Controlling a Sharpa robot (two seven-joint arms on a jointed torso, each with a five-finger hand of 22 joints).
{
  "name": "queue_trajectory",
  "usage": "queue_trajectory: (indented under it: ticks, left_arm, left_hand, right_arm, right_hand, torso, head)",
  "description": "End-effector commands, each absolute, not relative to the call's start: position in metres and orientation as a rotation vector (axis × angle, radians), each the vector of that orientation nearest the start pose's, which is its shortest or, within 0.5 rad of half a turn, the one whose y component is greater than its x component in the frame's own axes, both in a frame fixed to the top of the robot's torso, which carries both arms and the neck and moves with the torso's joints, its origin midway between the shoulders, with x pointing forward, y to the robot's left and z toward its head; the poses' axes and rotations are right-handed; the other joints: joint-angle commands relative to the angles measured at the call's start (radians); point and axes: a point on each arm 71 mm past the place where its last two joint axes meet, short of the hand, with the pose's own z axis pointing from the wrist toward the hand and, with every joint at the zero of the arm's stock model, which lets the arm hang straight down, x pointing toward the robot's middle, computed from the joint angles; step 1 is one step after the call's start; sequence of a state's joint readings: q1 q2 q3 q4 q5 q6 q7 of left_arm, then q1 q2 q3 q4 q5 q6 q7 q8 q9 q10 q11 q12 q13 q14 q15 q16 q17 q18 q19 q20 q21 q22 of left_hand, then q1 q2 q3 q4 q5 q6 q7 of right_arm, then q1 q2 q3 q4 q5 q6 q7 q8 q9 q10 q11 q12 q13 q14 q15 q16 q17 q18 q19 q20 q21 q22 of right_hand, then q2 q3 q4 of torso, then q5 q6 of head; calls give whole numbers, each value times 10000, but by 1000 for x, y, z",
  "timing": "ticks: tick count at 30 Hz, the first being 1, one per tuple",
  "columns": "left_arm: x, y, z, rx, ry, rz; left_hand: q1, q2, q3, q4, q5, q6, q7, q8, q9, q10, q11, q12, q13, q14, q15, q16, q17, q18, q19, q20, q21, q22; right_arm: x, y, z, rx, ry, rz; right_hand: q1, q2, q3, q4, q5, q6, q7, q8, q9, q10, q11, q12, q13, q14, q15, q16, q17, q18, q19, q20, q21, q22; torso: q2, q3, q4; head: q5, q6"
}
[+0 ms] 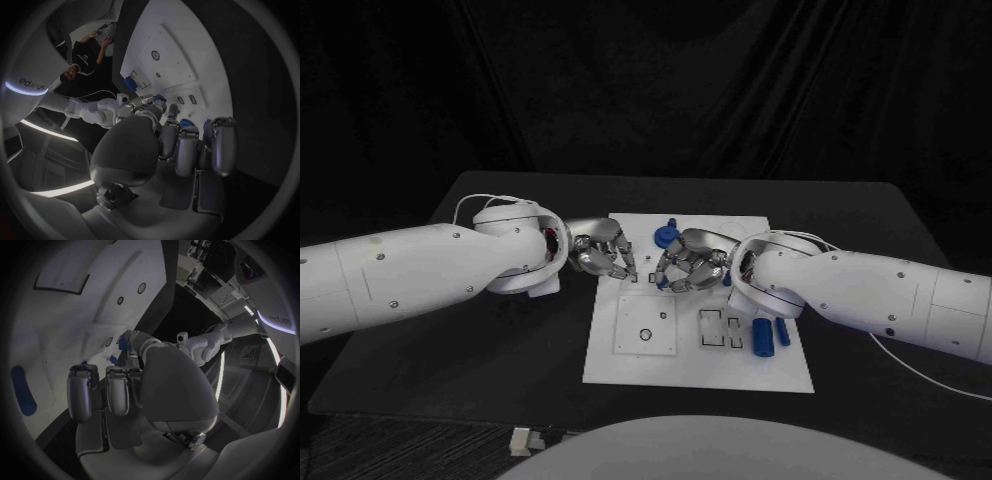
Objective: Assemble the parts on the task board
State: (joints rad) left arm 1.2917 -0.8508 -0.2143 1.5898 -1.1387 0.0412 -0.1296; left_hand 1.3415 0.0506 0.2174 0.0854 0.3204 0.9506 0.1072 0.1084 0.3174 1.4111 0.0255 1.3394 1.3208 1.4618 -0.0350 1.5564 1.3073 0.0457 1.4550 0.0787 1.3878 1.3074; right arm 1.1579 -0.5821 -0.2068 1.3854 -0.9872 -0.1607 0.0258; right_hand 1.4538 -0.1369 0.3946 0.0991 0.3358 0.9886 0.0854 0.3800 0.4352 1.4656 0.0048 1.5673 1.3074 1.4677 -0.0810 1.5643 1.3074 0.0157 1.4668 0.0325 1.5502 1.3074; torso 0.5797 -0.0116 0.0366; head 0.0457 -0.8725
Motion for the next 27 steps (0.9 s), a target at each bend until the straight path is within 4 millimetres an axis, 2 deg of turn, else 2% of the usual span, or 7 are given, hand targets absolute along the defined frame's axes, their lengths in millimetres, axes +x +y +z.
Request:
queue_trajectory:
  ticks: [1,16,27]
  left_arm:
    - [450,184,-225,1365,21838,-7953]
    - [450,181,-227,1443,21972,-7960]
    - [449,177,-229,1527,22061,-8019]
  left_hand:
    - [-108,8,61,0,-80,66,35,0,-15,-19,-32,-41,-31,924,47,-25,2376,-8,-61,21,-12,2040]
    - [-232,-12,163,4,-163,71,38,11,-44,-25,-25,-50,-47,919,55,-30,2369,-4,-71,28,-27,2035]
    - [-263,-19,189,3,-190,67,37,11,-53,-33,-23,-61,-60,912,56,-37,2358,-1,-79,31,-40,2031]
  right_arm:
    - [461,-105,-278,627,20515,9876]
    - [472,-114,-283,962,20585,9121]
    - [469,-117,-283,857,20858,9164]
  right_hand:
    - [16,120,0,-82,-97,-26,27,-60,-30,1052,72,35,2634,981,90,-29,2396,-82,893,65,-41,2534]
    - [-93,275,-44,-184,-334,-193,59,-185,-76,1052,99,35,2634,973,116,-44,2360,-69,867,91,-84,2517]
    - [-199,230,-127,-274,-538,-410,94,-371,-175,1052,133,35,2634,964,150,-61,2316,-63,854,122,-106,2508]
  torso:
    - [4,5,-1]
    - [-7,2,-2]
    - [-3,5,-4]
  head:
    - [-10,-2]
    - [9,-2]
    - [10,-2]
